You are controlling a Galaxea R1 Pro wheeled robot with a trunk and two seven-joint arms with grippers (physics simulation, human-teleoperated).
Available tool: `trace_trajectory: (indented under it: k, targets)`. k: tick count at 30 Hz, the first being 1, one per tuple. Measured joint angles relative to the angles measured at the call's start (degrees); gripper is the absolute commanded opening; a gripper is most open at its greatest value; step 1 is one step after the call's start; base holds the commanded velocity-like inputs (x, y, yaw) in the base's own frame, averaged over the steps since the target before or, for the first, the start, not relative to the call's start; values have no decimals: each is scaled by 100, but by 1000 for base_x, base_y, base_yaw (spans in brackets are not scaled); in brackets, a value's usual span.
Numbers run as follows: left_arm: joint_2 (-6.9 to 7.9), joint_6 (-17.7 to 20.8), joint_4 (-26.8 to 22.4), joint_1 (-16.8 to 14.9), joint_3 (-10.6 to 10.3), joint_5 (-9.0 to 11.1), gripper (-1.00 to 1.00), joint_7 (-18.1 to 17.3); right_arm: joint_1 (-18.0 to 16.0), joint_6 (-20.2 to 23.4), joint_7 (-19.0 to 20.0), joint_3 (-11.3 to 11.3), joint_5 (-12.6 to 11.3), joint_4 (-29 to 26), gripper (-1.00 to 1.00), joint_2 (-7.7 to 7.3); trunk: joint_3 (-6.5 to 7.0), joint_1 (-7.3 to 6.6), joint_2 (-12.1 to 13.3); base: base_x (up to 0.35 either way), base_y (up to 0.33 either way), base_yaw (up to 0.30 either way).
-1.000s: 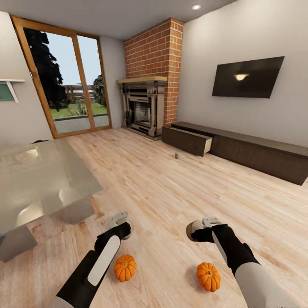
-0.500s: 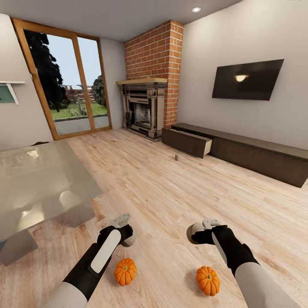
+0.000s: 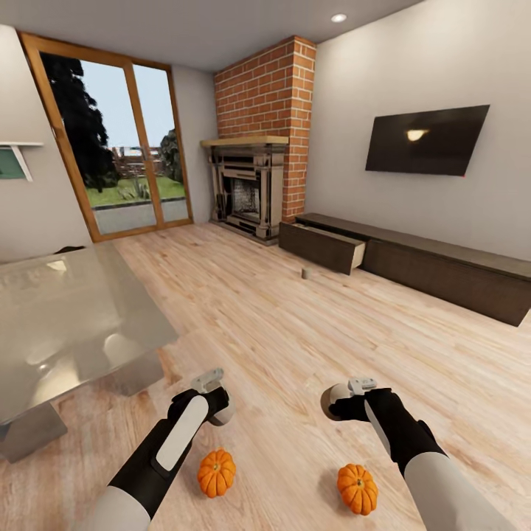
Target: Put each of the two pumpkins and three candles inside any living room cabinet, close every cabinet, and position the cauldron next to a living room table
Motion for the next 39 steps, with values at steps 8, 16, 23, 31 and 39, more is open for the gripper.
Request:
trace_trajectory:
  k: [8, 16, 23, 31, 39]
  targets:
    - [-3, -1, -1, 0, 0, 0, -100, -2, 0, -1, 1, -2, 2, 0, -100, 5, 99, -176, 321, 0, 0, 0]
    - [0, -2, 0, 0, 0, -1, -100, 0, 0, -26, 8, -9, -2, 8, -100, 4, 240, -352, 642, 0, 0, 0]
    - [2, -1, 0, 0, 0, -1, -100, 1, 0, -26, 8, -9, 1, 8, -100, 5, 366, -505, 922, 0, 0, 0]
    - [-4, -1, 0, 0, 0, 0, -100, -1, 0, -26, 8, -9, -8, 8, -100, 5, 510, -681, 1243, 0, 0, 0]
    - [-5, -1, -7, 0, 0, -1, -100, -2, 0, -43, 21, -1, 8, 12, -100, 6, 653, -857, 1564, 0, 0, 0]
